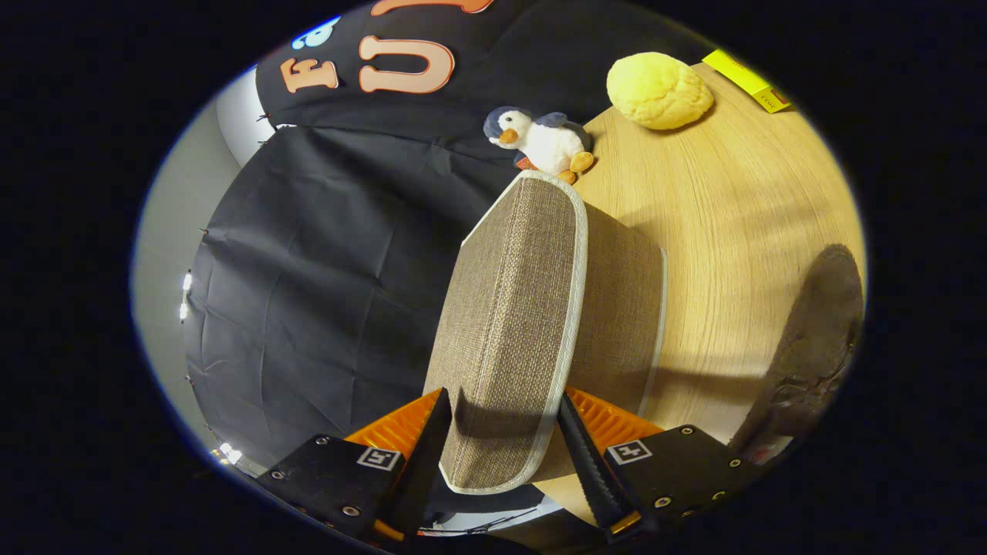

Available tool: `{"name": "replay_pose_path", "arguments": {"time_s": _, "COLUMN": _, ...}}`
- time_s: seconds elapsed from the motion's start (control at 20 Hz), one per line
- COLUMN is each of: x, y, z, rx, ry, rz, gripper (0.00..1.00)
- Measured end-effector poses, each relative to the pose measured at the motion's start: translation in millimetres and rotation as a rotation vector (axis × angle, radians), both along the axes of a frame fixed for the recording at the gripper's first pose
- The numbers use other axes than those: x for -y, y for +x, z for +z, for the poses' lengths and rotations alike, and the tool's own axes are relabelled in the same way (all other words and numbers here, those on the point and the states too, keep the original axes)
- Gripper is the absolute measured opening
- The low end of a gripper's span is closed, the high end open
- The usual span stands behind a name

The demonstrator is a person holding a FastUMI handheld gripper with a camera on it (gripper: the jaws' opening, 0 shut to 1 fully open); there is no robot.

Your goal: Open the storage box then place both shoes into the box .Put the left shoe in first, then the right shoe, with the right side of both shoes facing outward in a uniform manner.

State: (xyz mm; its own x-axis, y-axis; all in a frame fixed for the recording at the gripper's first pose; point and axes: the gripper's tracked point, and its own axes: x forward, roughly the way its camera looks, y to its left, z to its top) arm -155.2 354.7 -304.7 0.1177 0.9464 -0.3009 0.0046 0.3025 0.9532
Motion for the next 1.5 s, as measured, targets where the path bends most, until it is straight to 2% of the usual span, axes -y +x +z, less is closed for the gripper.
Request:
{"name": "replay_pose_path", "arguments": {"time_s": 0.25, "x": 18, "y": 22, "z": 54, "rx": 0.004, "ry": 0.150, "rz": -0.107, "gripper": 0.68}}
{"name": "replay_pose_path", "arguments": {"time_s": 0.35, "x": 18, "y": 27, "z": 68, "rx": 0.016, "ry": 0.175, "rz": -0.121, "gripper": 0.58}}
{"name": "replay_pose_path", "arguments": {"time_s": 0.5, "x": 10, "y": 25, "z": 95, "rx": 0.052, "ry": 0.210, "rz": -0.097, "gripper": 0.47}}
{"name": "replay_pose_path", "arguments": {"time_s": 0.65, "x": -3, "y": 31, "z": 124, "rx": 0.078, "ry": 0.258, "rz": -0.083, "gripper": 0.42}}
{"name": "replay_pose_path", "arguments": {"time_s": 0.75, "x": -9, "y": 29, "z": 129, "rx": 0.095, "ry": 0.256, "rz": -0.070, "gripper": 0.32}}
{"name": "replay_pose_path", "arguments": {"time_s": 1.0, "x": -42, "y": 41, "z": 161, "rx": 0.137, "ry": 0.244, "rz": -0.040, "gripper": 0.16}}
{"name": "replay_pose_path", "arguments": {"time_s": 1.25, "x": -91, "y": 50, "z": 199, "rx": 0.189, "ry": 0.261, "rz": 0.018, "gripper": 0.14}}
{"name": "replay_pose_path", "arguments": {"time_s": 1.5, "x": -151, "y": 39, "z": 216, "rx": 0.230, "ry": 0.243, "rz": 0.098, "gripper": 0.16}}
